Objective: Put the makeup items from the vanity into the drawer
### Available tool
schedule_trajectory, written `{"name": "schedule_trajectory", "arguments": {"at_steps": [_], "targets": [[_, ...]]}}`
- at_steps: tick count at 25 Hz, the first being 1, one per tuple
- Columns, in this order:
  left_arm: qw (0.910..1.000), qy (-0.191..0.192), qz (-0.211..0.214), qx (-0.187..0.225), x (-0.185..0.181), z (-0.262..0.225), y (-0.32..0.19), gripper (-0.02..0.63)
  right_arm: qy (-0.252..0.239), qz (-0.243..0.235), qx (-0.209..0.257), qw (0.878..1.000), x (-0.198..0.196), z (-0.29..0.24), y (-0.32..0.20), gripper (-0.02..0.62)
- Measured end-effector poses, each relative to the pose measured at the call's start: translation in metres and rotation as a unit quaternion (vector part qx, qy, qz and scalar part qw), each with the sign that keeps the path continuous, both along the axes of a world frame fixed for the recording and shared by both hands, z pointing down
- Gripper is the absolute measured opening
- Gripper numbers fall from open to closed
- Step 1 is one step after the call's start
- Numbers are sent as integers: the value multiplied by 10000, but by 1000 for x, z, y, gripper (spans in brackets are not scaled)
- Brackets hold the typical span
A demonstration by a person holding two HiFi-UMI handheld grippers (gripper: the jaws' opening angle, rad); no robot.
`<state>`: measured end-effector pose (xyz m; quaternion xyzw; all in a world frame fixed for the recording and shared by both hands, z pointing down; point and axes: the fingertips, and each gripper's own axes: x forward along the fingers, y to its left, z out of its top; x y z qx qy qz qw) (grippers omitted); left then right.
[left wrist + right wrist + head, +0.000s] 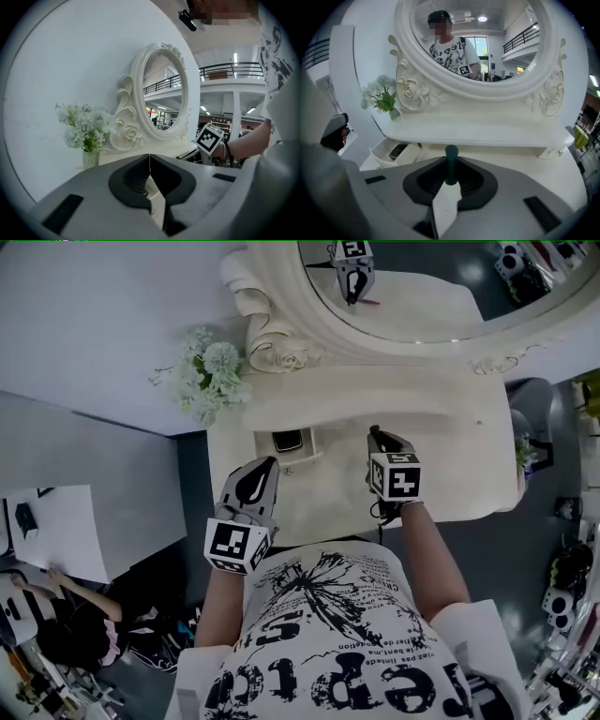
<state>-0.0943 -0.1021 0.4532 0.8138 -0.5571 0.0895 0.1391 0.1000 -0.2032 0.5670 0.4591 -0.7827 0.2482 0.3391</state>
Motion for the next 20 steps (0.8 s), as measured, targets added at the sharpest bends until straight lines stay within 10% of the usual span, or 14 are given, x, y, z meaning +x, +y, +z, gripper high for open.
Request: {"name": "schedule_trajectory", "arguments": {"at_steps": [20], "targets": [[9927, -75, -1196, 149, -113, -18, 70, 20, -47, -1825, -182, 9830, -180, -3, 60, 75]]}}
